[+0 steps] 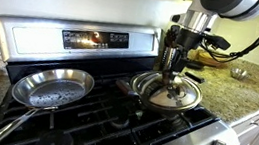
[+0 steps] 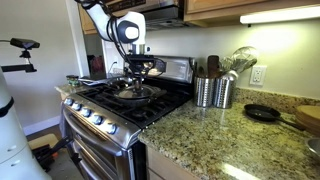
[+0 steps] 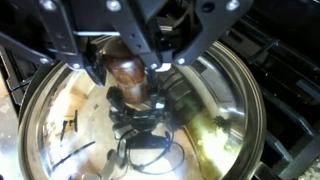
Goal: Put the silver lid on top of the pan on the right side of the stove
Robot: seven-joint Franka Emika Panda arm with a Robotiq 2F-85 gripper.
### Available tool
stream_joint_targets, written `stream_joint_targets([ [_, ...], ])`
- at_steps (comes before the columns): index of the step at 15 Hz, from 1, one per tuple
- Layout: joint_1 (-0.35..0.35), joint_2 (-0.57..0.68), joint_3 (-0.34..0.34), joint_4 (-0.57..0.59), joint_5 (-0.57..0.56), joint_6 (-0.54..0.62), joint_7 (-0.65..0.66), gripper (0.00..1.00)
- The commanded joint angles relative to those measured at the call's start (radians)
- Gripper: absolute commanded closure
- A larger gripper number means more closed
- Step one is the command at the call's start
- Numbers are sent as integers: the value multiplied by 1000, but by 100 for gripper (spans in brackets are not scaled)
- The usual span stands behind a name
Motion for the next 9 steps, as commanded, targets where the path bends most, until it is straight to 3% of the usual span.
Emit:
stream_joint_targets([
  [1,3,11,11,-13,57,65,-33,81],
  [9,3,16,16,-16,76,97,-24,81],
])
